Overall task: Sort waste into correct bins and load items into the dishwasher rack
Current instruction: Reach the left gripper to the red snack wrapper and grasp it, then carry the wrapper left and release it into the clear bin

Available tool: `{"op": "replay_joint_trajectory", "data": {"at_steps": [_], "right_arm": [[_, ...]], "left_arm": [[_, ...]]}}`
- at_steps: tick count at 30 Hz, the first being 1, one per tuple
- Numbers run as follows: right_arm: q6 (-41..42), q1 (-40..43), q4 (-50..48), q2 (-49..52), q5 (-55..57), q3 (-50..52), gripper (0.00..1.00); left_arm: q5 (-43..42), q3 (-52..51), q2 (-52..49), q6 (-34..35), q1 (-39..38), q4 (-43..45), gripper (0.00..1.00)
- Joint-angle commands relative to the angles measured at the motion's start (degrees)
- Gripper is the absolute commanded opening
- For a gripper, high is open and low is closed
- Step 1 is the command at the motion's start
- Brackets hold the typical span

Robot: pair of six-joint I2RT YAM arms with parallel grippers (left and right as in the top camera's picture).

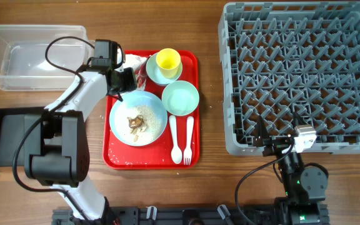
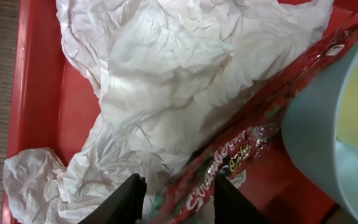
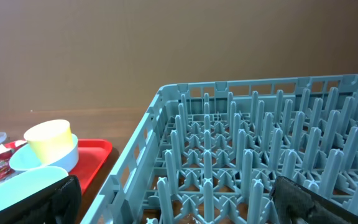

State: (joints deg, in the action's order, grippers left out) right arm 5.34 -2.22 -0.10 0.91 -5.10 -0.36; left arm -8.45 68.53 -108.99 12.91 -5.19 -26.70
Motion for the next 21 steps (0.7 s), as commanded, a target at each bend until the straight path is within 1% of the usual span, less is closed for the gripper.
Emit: {"op": "replay_joint_trajectory", "data": {"at_steps": [1, 2, 3, 5, 10, 13, 15, 21], "right_arm": [[0.72, -0.24, -0.28, -0.26, -0.72, 0.07, 1.00], [0.74, -0.24, -0.28, -0.26, -0.72, 0.07, 1.00], [0.74, -0.24, -0.28, -0.26, -0.72, 0.07, 1.00], [0.72, -0.24, -0.28, -0.26, -0.72, 0.07, 1.00], [0.74, -0.24, -0.28, -0.26, -0.72, 0.07, 1.00], [0.74, -0.24, -0.28, -0.26, -0.72, 0.07, 1.00], [0.74, -0.24, -0.28, -0.26, -0.72, 0.07, 1.00], [0.74, -0.24, -0.28, -0.26, -0.72, 0.07, 1.00]], "left_arm": [[-0.70, -0.04, -0.57, -0.07, -0.07, 0.42, 0.22], [-0.70, -0.04, -0.52, -0.07, -0.07, 0.35, 0.09], [-0.72, -0.04, -0.28, -0.04, -0.07, 0.15, 0.04], [-0.72, -0.04, 0.39, 0.42, -0.07, -0.09, 0.04], [-1.55, -0.04, 4.90, 4.50, -0.07, -1.11, 0.04], [-6.16, -0.04, 8.74, 4.74, -0.07, -1.40, 0.04], [-8.57, -0.04, 11.67, 6.27, -0.07, -1.40, 0.04], [-7.50, -0.04, 20.02, 10.95, 1.09, -0.50, 0.04]]}}
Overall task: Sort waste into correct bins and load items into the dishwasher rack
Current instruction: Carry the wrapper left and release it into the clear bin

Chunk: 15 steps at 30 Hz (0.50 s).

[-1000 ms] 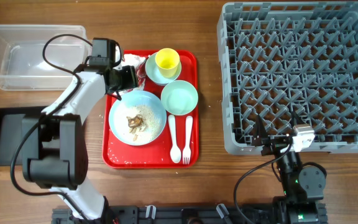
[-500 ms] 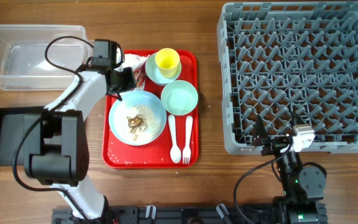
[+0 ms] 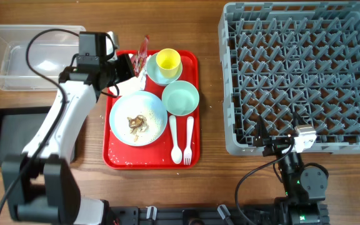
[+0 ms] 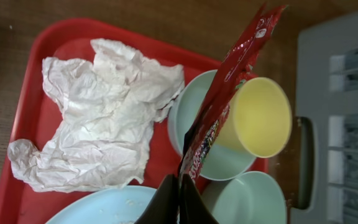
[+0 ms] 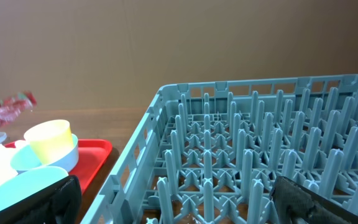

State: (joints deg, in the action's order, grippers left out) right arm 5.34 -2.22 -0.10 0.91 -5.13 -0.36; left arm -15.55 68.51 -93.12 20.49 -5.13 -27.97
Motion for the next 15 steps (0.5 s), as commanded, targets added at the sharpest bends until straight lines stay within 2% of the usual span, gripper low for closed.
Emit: {"op": "replay_joint_trajectory", "data": {"at_steps": [1, 4, 9, 11, 15], "right_arm": [[0.74, -0.24, -0.28, -0.26, -0.70, 0.07, 1.00], [0.74, -0.24, -0.28, -0.26, -0.70, 0.07, 1.00], [0.74, -0.24, -0.28, -0.26, -0.70, 0.07, 1.00], [0.74, -0.24, -0.28, -0.26, -0.70, 0.07, 1.00], [0.74, -0.24, -0.28, -0.26, -0.70, 0.07, 1.00]], "left_arm": [[1.27, -0.02, 5.09, 4.79, 1.95, 1.16, 0.04], [8.37, -0.02, 6.34, 11.32, 6.16, 2.56, 0.04], [17.31, -0.04, 5.66, 31.56, 17.00, 6.10, 0.04], [18.01, -0.04, 5.38, 37.77, 20.28, 8.46, 0.04], [18.01, -0.04, 4.15, 40.22, 24.65, 14.93, 0.04]]}}
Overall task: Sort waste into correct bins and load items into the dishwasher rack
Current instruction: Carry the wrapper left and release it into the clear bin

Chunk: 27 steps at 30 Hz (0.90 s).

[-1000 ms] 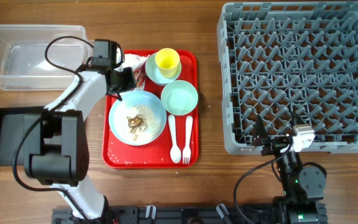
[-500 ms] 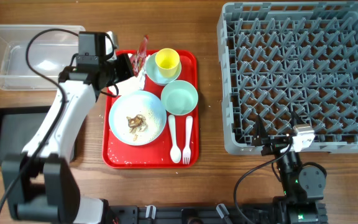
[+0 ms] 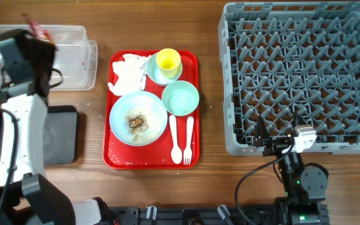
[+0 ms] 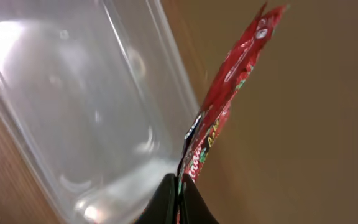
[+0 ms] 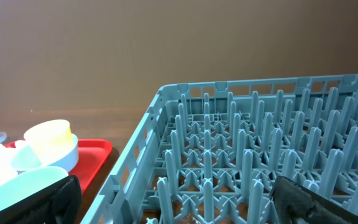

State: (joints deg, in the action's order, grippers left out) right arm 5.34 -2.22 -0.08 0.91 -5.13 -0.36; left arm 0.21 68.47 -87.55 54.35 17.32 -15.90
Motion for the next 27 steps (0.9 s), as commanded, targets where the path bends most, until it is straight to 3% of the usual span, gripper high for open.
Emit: {"op": "replay_joint_trajectory", "data": {"at_steps": [1, 7, 17, 20, 21, 22, 23, 24, 26, 27], "right_arm": [[0.72, -0.24, -0.31, -0.26, -0.70, 0.07, 1.00], [0.72, -0.24, -0.31, -0.26, -0.70, 0.07, 1.00], [0.76, -0.24, -0.31, -0.26, -0.70, 0.07, 1.00], [0.74, -0.24, -0.31, -0.26, -0.70, 0.07, 1.00], [0.72, -0.24, -0.31, -0.26, -0.70, 0.07, 1.00], [0.76, -0.24, -0.31, -0.26, -0.70, 0.07, 1.00], [0.76, -0.24, -0.31, -0.26, -0.70, 0.07, 1.00], [0.74, -0.24, -0.31, -0.26, -0.70, 0.07, 1.00], [0.74, -0.24, -0.31, -0.26, -0.70, 0.07, 1.00], [0.74, -0.24, -0.31, -0.26, -0.70, 0.07, 1.00]], "left_arm": [[2.25, 0.00, -2.01, 6.36, 2.84, 4.39, 0.04], [2.32, 0.00, -6.49, 6.82, 3.80, 9.16, 0.04], [4.26, 0.00, -11.52, 24.76, 3.80, 9.05, 0.04], [5.29, 0.00, -12.35, 25.86, 3.80, 9.05, 0.05], [5.27, 0.00, -12.52, 25.86, 3.80, 9.05, 0.16], [5.27, 0.00, -12.59, 25.83, 3.80, 9.05, 0.43], [5.27, 0.00, -12.59, 25.81, 3.80, 9.05, 0.53], [5.27, 0.00, -12.59, 25.81, 3.80, 9.07, 0.56], [5.14, 0.00, -12.59, 25.70, 3.80, 9.05, 0.75], [4.20, 0.02, -12.55, 24.55, 3.80, 9.07, 0.76]]}}
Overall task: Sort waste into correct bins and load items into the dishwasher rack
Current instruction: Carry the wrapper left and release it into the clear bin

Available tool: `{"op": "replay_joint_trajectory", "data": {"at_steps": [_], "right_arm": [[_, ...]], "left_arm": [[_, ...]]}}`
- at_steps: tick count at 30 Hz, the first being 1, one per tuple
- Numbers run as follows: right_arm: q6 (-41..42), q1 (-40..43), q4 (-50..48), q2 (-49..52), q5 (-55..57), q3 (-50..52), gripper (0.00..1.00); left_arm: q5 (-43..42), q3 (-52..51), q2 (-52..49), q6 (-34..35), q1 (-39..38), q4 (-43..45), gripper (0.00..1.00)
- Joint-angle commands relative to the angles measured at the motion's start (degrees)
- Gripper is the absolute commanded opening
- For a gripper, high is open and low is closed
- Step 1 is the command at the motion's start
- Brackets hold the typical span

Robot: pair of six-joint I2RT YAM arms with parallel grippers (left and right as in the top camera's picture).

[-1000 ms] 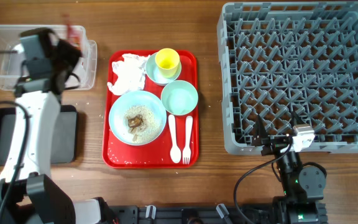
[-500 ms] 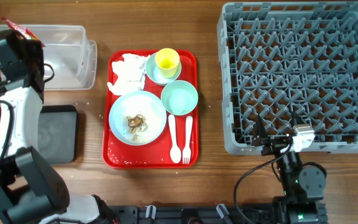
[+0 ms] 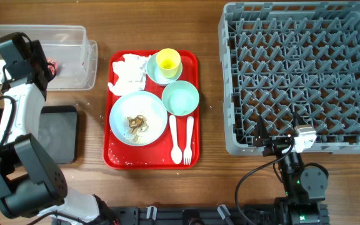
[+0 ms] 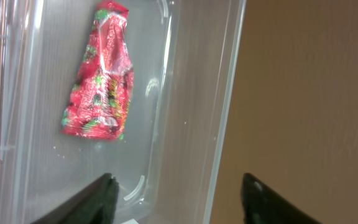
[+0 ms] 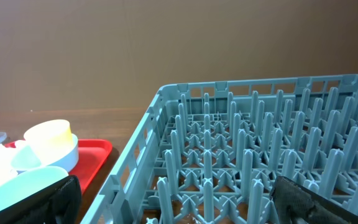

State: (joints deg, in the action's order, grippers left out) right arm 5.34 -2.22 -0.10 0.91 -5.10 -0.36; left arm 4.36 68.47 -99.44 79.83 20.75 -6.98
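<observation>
A red snack wrapper (image 4: 101, 93) lies flat on the floor of the clear plastic bin (image 3: 67, 37); the overhead view shows it as a red spot (image 3: 54, 64). My left gripper (image 4: 176, 199) hangs open above the bin's right part with nothing between its fingers. On the red tray (image 3: 119, 159) sit a crumpled white napkin (image 3: 127, 72), a yellow cup (image 3: 168, 60) in a bowl, a teal bowl (image 3: 180, 98), a plate with food scraps (image 3: 138, 117), a fork (image 3: 175, 139) and a spoon (image 3: 189, 134). My right gripper (image 5: 176, 193) rests open at the front edge of the dishwasher rack (image 3: 225, 75).
A black bin (image 3: 55, 134) lies on the table left of the tray, partly under my left arm. The grey-blue rack fills the right half of the table, its pegs (image 5: 247, 155) standing close before my right wrist.
My left gripper has opened and let go of the red wrapper, which now lies inside the clear bin. The right arm has not moved.
My left gripper stood open around the wrapper beside the napkin on the tray. Then it was shut on the wrapper, held above the tray. Then it held it over the clear bin, and now the wrapper lies in the bin with the gripper open.
</observation>
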Motion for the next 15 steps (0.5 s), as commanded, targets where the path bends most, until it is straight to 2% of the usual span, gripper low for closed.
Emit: {"op": "replay_joint_trajectory", "data": {"at_steps": [1, 5, 9, 12, 15], "right_arm": [[0.76, -0.24, -0.28, -0.26, -0.72, 0.07, 1.00], [0.74, -0.24, -0.28, -0.26, -0.72, 0.07, 1.00], [0.74, -0.24, -0.28, -0.26, -0.72, 0.07, 1.00], [0.72, -0.24, -0.28, -0.26, -0.72, 0.07, 1.00], [0.74, -0.24, -0.28, -0.26, -0.72, 0.07, 1.00]], "left_arm": [[-1.86, 0.02, -0.42, -3.39, 0.37, 0.20, 0.77], [-11.26, 0.02, 1.84, -14.03, 0.33, 0.42, 0.77], [-26.91, 0.02, 6.97, -30.23, -0.72, 0.35, 0.83], [-34.07, 0.02, 9.07, -40.44, -2.95, -1.22, 0.83], [-35.78, 0.00, 9.40, -52.54, -8.87, -6.97, 0.80]]}}
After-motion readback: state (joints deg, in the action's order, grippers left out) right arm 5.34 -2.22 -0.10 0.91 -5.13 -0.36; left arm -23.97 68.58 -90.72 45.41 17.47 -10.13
